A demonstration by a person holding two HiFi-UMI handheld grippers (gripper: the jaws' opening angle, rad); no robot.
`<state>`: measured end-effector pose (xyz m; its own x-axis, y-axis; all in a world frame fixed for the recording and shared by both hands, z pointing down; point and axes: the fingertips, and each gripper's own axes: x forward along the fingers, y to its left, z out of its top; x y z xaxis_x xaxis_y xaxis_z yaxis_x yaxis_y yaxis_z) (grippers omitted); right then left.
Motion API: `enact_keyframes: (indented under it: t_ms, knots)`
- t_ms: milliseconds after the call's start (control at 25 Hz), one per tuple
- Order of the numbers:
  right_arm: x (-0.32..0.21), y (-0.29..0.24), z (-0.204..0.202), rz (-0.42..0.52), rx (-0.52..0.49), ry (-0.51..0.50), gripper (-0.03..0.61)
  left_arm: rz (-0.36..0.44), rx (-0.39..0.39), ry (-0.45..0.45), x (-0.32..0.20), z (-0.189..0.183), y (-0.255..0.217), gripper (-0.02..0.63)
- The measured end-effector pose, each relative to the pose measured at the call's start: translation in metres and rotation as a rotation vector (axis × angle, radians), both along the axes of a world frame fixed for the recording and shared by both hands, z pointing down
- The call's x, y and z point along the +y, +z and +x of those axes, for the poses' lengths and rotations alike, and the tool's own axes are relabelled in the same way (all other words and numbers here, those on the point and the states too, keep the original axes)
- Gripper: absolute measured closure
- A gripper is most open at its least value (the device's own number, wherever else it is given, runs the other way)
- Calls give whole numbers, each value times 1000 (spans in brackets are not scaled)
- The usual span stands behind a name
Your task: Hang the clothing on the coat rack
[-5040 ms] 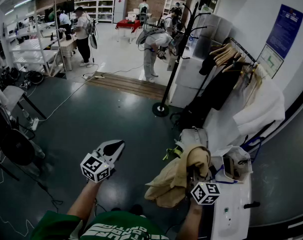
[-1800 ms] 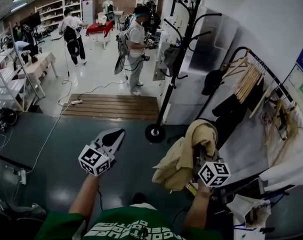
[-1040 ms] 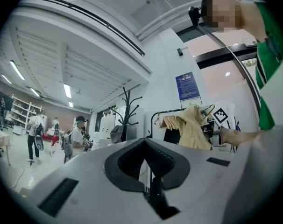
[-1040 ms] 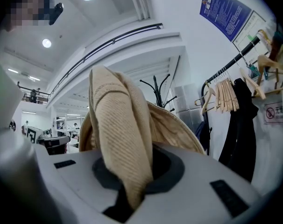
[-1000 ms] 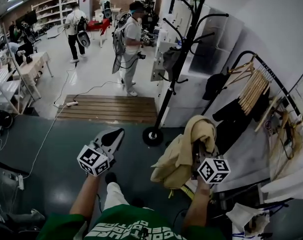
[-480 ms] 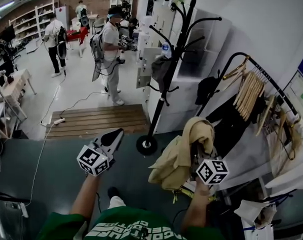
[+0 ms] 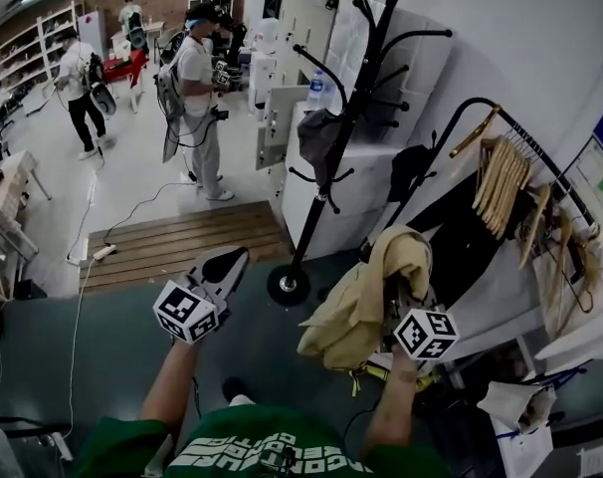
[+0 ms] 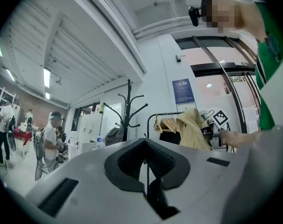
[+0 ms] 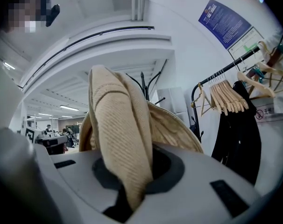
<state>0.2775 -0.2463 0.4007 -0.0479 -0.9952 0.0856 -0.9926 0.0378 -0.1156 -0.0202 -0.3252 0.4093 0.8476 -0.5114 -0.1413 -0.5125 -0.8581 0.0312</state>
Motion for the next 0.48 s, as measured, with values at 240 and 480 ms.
enact_keyframes:
  t_ms: [240,480]
  knots:
    - [-18,8,-4,-15,-30,73,531,-9,0,52,-31,-10,1,611]
    - [-32,22,-19,-26,-30,131,531,-15,-5,101,-52,-27,8,611]
